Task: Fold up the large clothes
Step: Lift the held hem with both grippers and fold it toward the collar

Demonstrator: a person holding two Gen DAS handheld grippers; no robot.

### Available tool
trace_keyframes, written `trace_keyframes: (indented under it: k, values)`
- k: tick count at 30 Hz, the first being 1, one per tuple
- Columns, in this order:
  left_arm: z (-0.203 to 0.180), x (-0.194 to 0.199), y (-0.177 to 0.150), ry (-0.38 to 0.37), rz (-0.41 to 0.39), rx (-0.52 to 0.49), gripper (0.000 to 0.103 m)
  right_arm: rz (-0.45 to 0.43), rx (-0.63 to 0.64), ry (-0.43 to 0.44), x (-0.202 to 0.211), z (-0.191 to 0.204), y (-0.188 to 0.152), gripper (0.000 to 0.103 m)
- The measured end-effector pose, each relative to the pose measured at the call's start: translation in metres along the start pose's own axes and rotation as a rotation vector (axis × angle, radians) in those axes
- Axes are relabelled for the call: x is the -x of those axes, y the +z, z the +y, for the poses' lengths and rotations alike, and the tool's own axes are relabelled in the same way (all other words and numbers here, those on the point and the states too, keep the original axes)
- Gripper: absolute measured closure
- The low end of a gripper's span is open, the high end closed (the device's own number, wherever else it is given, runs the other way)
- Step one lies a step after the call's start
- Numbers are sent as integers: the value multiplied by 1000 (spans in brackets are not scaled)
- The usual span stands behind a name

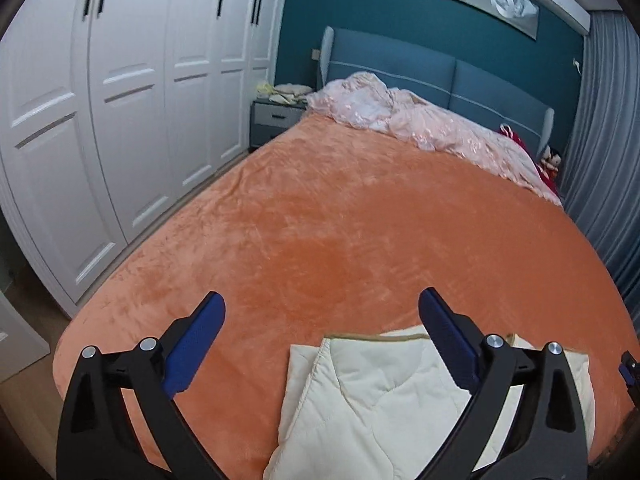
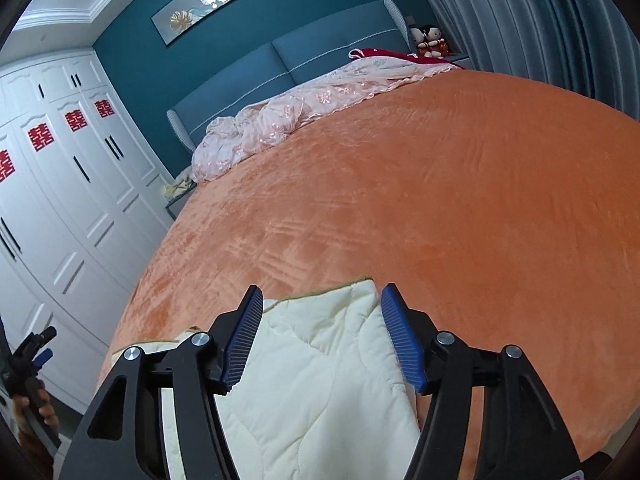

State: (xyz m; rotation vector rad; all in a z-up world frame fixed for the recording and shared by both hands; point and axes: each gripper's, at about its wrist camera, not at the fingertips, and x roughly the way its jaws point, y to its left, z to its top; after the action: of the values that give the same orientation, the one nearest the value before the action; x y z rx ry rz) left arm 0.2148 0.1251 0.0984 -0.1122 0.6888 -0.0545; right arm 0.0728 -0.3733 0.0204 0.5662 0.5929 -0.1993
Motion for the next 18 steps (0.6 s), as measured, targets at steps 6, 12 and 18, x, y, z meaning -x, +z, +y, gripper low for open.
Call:
trace_keyframes:
  k: [6, 12, 18]
  values:
    - [-9, -71, -30, -38, 251, -16, 9, 84, -18, -41, -32, -9, -1, 42]
    - [-3, -131, -60, -63, 423, 81, 25, 172, 37, -102, -76, -9, -2, 42]
    - [0, -140, -53, -86, 403, 156, 80, 264, 58, -89, -114, -1, -4, 92]
